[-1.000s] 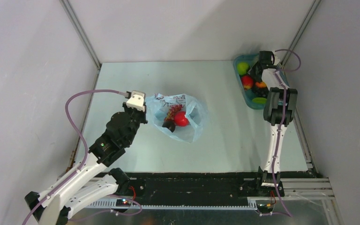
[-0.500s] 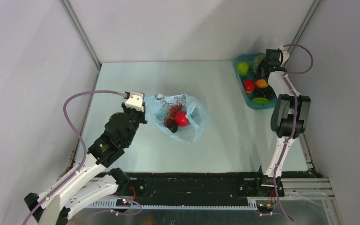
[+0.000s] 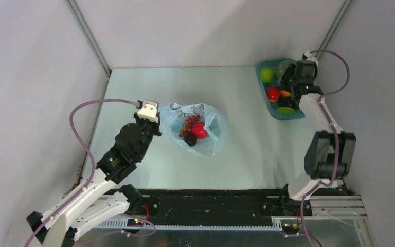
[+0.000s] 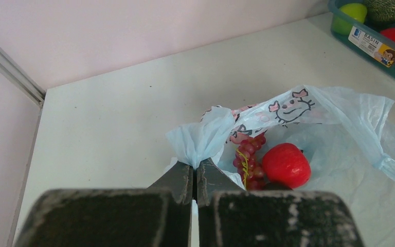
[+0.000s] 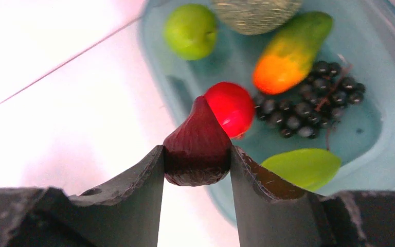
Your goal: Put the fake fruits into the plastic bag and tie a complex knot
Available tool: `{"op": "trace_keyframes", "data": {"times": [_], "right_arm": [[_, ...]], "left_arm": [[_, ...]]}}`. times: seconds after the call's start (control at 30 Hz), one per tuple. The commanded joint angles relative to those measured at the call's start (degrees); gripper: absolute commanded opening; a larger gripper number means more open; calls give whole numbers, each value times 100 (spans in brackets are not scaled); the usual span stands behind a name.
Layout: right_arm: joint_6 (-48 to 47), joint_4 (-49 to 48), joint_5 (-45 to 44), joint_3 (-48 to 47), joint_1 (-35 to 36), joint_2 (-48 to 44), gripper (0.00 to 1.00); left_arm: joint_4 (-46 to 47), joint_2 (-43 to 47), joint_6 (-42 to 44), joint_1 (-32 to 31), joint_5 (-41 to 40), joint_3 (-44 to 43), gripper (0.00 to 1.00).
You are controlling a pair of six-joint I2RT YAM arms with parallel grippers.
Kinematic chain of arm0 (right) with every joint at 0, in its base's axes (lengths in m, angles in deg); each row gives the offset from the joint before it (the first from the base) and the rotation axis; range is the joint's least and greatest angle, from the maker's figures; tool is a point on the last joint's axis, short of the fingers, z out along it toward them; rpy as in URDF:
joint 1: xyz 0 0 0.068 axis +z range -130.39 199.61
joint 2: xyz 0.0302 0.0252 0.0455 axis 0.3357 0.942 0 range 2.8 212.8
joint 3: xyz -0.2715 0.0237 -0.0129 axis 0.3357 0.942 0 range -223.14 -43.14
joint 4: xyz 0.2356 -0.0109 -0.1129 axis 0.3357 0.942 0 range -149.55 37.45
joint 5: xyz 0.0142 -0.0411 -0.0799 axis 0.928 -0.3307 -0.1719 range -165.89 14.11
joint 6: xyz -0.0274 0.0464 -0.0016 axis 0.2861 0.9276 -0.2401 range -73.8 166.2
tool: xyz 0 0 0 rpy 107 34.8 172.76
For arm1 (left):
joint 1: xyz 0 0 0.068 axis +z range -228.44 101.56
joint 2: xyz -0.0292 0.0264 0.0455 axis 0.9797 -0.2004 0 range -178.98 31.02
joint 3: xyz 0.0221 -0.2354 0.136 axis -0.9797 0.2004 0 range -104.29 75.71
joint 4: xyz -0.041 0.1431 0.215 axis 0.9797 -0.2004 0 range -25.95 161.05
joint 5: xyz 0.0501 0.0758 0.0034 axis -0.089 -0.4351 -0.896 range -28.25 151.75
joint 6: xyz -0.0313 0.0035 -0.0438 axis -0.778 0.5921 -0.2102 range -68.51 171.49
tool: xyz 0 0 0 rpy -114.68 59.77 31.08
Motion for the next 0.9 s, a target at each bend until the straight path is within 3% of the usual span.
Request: {"op": "trace_keyframes", "data": {"times": [0.0,0.2,0.5,0.73,0.87], "right_arm": [[-727,-92,922,447,620,-1255,11],[-1383,3,1503,867,2203,-2439,10],[-1749,-841,2487,1094,4486,-2340,9],[-1783,-1027,1965,945,5211,-1558,10],[-2167,-812,604,878,5644,-1217,9]], "left_arm": [[211,15,-87,9,102,7,0],[206,33,-82,13,87,7,0],[195,96,-72,13,71,3,0],[209,148,-54,14,23,13,0],[209,168,-65,10,55,7,0]]}}
